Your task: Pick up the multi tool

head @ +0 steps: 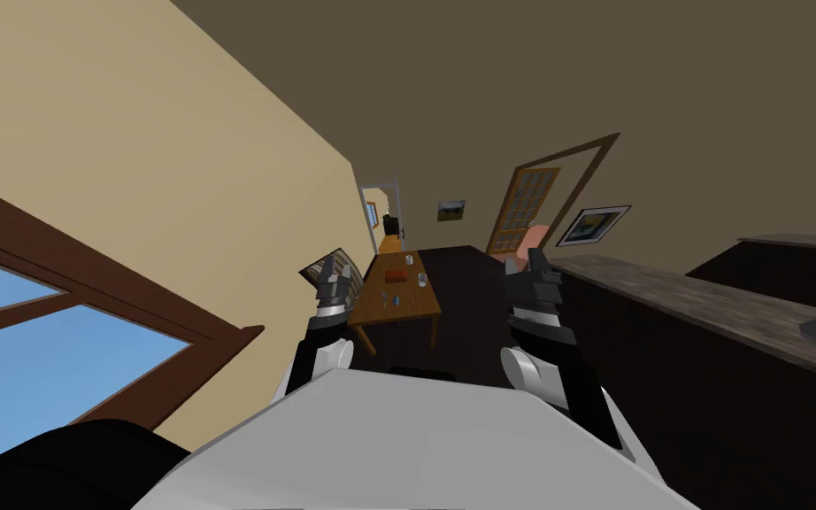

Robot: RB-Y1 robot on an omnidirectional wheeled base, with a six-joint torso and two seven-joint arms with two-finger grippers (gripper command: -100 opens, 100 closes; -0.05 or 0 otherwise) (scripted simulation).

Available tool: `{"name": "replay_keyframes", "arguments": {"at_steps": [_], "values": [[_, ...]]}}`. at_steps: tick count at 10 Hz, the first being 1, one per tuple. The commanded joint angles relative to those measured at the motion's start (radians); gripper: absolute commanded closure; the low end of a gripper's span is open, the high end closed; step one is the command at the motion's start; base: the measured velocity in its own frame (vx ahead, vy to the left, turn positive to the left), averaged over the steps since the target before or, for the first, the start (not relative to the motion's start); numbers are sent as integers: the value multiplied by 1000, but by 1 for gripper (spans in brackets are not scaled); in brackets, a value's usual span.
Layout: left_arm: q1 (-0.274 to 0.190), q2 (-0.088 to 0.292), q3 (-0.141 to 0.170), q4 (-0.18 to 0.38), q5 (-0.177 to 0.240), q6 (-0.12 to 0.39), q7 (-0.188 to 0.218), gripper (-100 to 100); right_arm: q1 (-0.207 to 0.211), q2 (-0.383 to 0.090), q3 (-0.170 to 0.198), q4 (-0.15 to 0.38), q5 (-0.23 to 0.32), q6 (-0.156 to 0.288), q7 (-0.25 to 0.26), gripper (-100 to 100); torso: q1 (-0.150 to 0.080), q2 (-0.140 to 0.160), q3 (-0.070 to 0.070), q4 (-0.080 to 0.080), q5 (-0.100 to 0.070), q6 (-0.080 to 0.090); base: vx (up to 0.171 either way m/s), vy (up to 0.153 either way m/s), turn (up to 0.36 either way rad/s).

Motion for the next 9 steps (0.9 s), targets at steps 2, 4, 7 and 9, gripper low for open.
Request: {"name": "replay_keyframes", "arguments": {"at_steps": [2,4,7,9], "values": [[6,45,9,24,-4,23,1,-100,0,0,0,0,0,0,0,0,0,1,0,0,0,0,-16,-12,-74],[13,79,18,50,-9,48,1,-100,0,0,0,0,0,0,0,0,-1,1,1,0,0,0,-17,-17,-84],[26,130,36,102,-17,102,-2,-100,0,0,0,0,0,0,0,0,-1,1,1,0,0,0,-21,-22,-129],[36,163,49,143,-23,147,-6,-100,0,0,0,0,0,0,0,0,-1,1,1,0,0,0,-18,-24,-146]]}}
